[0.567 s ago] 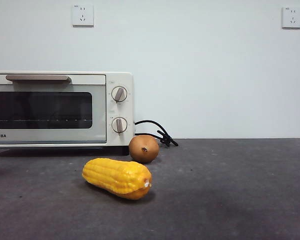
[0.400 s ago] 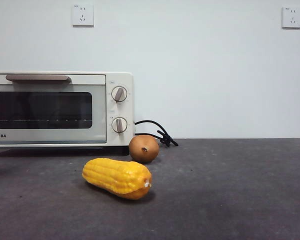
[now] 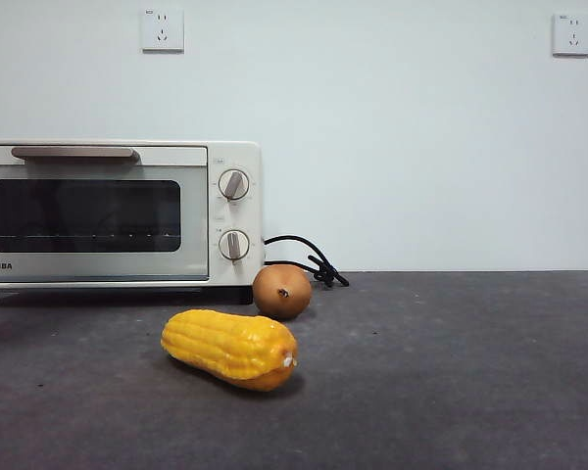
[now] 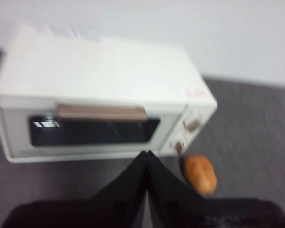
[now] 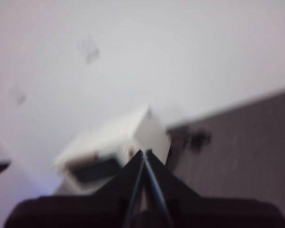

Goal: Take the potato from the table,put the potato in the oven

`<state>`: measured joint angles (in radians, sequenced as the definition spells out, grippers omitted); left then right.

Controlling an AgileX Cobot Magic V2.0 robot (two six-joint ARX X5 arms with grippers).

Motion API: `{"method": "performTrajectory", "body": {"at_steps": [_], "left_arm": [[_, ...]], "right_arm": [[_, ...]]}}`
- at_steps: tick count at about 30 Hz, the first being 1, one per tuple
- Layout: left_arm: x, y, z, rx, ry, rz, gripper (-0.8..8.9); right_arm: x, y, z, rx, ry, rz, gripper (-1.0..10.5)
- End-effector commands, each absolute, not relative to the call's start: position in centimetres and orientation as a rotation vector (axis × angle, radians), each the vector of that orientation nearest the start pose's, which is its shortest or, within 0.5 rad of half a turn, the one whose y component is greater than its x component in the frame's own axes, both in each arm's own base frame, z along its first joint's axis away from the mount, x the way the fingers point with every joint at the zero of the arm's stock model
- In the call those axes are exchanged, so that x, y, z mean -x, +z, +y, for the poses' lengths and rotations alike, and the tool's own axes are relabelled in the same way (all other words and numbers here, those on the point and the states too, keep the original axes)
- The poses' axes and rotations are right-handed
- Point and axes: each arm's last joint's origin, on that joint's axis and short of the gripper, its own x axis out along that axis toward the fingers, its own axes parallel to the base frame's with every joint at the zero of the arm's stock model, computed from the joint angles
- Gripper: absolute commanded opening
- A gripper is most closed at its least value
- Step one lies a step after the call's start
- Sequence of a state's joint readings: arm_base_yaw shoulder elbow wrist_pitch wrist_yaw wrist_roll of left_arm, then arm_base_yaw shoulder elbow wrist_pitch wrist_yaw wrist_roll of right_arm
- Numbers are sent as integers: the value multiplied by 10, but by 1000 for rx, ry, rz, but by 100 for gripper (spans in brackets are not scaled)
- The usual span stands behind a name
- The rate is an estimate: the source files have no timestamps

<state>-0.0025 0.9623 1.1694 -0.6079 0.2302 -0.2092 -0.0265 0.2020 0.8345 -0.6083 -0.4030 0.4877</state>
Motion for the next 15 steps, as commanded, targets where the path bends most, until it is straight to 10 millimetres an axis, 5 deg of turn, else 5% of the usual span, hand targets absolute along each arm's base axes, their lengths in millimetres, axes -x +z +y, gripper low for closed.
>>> {"method": "performTrajectory", "body": {"at_steps": [1,8,15], "left_arm": [[-208,386,-8,211,-228,513,-5],[-260,362,-8,240,-252,640,-5],[-295,340,3,401,-294,668,-5]], "right_arm": [[-33,358,12,-462,411,214,-1],[-74,373,15,-503,508,435,0],[-109,366,20,-589,744,615,1]]}}
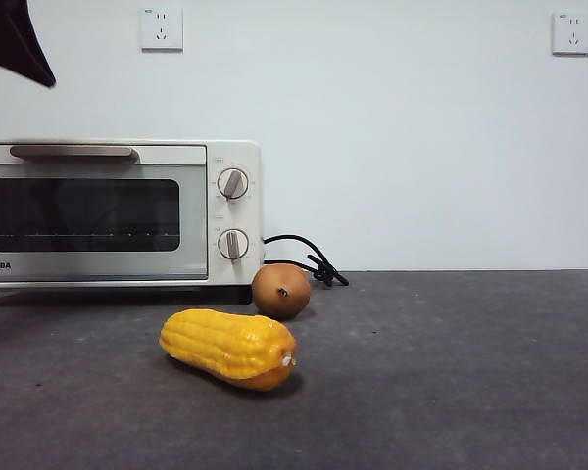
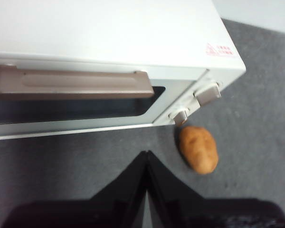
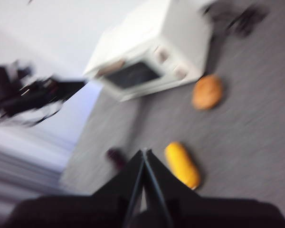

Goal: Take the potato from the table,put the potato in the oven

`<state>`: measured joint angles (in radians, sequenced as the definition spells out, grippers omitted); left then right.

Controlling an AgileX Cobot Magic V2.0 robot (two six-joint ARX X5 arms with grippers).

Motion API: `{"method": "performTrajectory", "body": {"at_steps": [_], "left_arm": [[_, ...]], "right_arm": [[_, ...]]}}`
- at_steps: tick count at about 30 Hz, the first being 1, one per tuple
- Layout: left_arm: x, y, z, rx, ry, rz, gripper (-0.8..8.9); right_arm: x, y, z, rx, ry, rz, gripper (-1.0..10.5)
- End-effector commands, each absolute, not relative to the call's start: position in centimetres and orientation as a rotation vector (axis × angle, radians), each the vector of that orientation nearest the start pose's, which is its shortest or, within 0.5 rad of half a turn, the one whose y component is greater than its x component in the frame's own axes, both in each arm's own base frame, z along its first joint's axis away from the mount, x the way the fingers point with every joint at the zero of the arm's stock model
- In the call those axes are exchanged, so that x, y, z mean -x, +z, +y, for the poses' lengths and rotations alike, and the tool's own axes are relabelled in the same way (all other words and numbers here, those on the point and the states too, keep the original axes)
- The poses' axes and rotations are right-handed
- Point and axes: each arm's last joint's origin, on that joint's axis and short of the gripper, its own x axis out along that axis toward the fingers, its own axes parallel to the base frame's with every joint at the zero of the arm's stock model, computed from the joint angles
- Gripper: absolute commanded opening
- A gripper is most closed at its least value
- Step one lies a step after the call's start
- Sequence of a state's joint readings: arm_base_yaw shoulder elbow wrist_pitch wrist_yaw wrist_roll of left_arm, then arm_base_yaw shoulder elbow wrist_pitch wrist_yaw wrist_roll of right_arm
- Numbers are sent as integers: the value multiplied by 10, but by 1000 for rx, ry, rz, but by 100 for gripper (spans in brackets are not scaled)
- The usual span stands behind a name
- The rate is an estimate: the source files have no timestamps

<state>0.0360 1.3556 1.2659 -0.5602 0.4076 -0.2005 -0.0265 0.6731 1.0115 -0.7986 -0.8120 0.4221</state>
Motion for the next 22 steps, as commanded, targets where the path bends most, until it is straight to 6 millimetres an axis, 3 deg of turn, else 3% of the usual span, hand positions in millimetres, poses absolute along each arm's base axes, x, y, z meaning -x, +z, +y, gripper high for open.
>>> {"method": "performTrajectory", "body": {"at_steps": [1,9,22], "left_arm": [[-299,337,5,422,-296,670,-5],[-328,317,20,529,-277,713,-5],[-366,323,28,545,-264,706,-6]], "right_arm": [[-113,365,20,-589,766,627,1],[-128,357,19,-604,752,690,1],[-130,356,19,-571,715,682,1]]}}
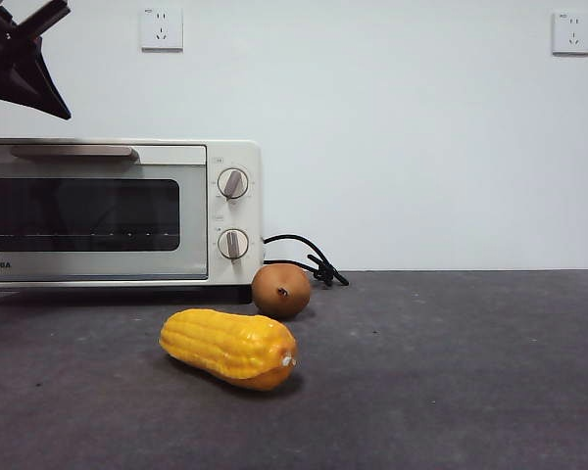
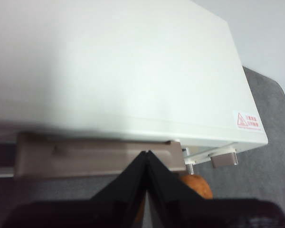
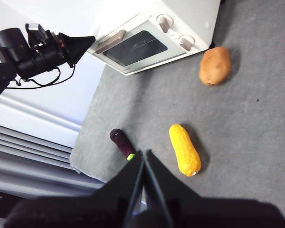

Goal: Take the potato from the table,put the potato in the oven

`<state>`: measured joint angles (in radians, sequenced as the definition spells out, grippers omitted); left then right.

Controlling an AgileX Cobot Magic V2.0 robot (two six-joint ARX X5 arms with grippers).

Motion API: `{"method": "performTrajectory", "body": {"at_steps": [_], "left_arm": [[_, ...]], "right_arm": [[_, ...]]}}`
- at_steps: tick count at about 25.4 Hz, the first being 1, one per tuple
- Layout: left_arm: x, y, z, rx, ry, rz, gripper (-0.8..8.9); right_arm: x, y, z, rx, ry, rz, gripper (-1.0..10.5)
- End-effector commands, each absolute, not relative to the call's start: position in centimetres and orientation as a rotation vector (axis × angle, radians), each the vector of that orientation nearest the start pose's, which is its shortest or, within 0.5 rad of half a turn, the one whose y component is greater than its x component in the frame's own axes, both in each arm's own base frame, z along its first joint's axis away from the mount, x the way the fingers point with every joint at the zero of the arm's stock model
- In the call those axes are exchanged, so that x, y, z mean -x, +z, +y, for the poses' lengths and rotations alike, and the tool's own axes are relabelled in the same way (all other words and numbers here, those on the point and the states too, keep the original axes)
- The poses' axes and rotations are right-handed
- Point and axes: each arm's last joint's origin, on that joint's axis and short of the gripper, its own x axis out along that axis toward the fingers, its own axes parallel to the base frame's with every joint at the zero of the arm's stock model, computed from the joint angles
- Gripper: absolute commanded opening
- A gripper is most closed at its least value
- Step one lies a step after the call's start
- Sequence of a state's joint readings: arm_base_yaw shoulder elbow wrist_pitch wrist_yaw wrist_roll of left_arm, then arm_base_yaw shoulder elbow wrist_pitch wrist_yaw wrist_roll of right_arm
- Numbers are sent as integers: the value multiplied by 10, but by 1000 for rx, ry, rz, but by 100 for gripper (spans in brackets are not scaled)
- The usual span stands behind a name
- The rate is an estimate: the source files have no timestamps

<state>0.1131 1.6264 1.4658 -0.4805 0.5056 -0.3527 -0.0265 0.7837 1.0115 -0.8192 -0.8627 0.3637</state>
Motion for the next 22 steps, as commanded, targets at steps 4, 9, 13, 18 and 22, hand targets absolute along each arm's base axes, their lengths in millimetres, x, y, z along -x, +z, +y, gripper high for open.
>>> {"method": "performTrajectory", "body": {"at_steps": [4,9,13,18,22], "left_arm": [[-372,314,28,548,-248,736,-5],[-374,312,30,508,-216,718,-5],[-374,312,30,460,-204,713,-5],[-373,310,31,422,-166,725,-5],[-370,307,31,405,-168,769,-6]], "right_arm": [[-130,356,19,-570,715,682,1],[-130,356,19,-567,715,681,1],[-130,356,18,-566,710,680,1],[-130,356,19,-567,711,681,1],[-130,355,19,-570,709,688,1]]}}
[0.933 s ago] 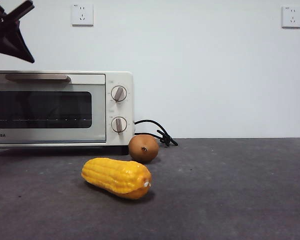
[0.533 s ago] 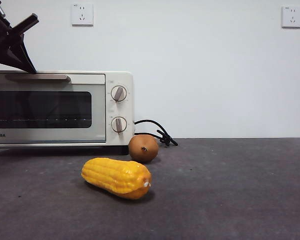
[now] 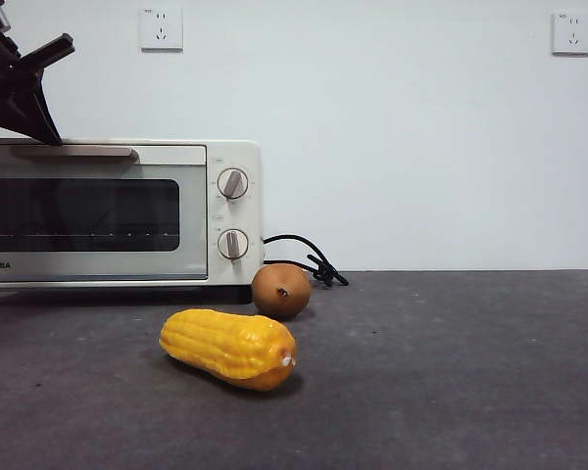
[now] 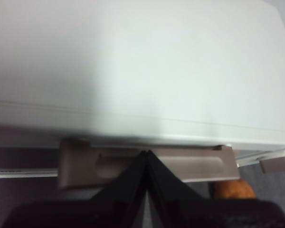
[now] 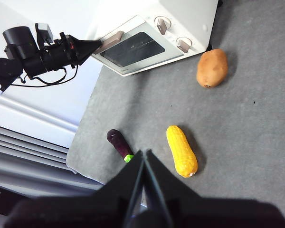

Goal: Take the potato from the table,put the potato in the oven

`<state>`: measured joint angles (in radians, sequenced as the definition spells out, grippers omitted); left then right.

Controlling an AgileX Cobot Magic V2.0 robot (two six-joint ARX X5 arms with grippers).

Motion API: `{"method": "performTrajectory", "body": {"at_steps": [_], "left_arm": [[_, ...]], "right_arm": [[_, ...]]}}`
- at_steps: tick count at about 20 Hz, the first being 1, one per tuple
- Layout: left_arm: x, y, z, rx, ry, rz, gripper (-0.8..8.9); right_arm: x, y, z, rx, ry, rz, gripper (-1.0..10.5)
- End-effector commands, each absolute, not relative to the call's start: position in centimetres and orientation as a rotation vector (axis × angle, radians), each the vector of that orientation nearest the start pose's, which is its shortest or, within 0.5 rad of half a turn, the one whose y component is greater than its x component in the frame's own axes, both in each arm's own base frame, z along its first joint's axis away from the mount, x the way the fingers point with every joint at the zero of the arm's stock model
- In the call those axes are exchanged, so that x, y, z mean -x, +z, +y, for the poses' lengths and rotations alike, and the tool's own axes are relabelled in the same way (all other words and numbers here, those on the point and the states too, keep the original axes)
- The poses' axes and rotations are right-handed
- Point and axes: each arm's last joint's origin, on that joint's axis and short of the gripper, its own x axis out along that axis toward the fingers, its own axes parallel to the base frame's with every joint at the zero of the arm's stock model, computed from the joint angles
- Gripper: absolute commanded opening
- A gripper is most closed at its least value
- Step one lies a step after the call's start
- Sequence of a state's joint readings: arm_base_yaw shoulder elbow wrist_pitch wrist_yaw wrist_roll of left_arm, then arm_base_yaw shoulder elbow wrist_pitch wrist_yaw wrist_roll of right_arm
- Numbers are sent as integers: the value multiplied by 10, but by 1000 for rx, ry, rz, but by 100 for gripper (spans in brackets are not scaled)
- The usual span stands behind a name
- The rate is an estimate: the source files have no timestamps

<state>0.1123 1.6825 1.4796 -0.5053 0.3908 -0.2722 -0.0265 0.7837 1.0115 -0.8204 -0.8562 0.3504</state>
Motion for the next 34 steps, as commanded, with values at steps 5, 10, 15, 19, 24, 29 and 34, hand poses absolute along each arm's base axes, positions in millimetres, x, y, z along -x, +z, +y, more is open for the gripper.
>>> {"method": "performTrajectory", "body": {"at_steps": [5,10,15,19,24,29,34], "left_arm": [[-365,302,30,364,-160,837,-6],[-361,297,23,341,-145,906,-6],[-356,292,11,260,-122,987,-6],[-354,290,-2,202,-92,1020,-6],[-351,289,-20,136,-78,1046,-6],[-346,285,-40,31,-53,1090,-6],[-342,283,-46,14,-61,1123,-6]], "right_arm": [[-128,353,19,-568,706,713,1],[-122,352,18,-530,685,709,1],[-107,351,17,-480,619,718,1],[-93,347,16,-437,586,746,1],[-79,345,17,-434,586,770,2],[-67,344,17,-434,585,773,2],[-65,343,17,-428,588,781,3]]}}
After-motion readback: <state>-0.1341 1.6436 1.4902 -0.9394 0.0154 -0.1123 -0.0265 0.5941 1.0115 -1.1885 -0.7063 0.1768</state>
